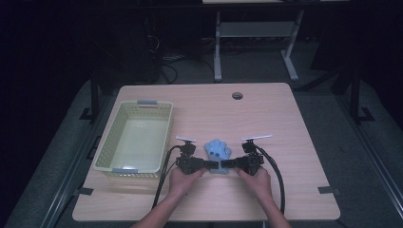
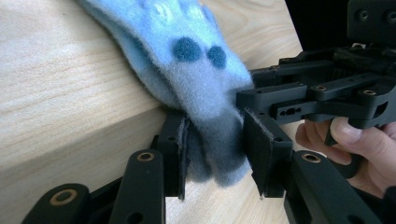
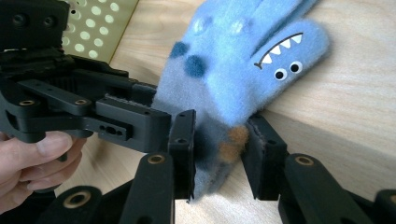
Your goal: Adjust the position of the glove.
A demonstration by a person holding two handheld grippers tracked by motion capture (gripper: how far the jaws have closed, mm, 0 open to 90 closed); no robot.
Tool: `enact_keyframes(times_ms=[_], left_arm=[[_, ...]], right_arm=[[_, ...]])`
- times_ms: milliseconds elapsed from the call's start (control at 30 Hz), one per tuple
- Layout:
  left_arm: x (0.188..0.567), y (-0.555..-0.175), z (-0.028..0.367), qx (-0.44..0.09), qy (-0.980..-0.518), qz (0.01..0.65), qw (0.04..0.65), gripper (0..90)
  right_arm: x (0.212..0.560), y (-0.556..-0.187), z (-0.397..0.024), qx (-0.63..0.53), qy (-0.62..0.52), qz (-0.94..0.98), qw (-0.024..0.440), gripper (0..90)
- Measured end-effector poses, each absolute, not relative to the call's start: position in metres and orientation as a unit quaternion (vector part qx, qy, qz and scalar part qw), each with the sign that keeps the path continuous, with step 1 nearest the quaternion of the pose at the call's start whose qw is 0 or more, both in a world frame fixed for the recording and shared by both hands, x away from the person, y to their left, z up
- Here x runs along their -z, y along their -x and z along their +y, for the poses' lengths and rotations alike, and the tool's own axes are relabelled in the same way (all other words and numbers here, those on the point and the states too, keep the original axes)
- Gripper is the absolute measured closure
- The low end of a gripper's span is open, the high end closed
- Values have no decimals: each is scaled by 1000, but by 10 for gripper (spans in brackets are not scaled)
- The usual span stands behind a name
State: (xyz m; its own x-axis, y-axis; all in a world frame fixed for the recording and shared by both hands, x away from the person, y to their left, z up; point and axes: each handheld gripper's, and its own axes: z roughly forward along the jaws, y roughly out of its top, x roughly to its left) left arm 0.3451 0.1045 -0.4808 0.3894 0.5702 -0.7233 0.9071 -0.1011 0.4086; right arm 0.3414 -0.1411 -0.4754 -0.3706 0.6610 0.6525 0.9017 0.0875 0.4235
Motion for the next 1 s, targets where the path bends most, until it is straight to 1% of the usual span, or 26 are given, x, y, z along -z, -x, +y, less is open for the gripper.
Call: enact_keyframes(times_ms=[467, 1000], left_arm=[[488, -352, 106, 228, -700, 516, 438, 685], [478, -352, 109, 224, -706, 497, 452, 699]], right_arm=[[475, -342, -140, 416, 533, -723, 138, 719], [469, -340, -142, 435, 525, -718, 140, 733]])
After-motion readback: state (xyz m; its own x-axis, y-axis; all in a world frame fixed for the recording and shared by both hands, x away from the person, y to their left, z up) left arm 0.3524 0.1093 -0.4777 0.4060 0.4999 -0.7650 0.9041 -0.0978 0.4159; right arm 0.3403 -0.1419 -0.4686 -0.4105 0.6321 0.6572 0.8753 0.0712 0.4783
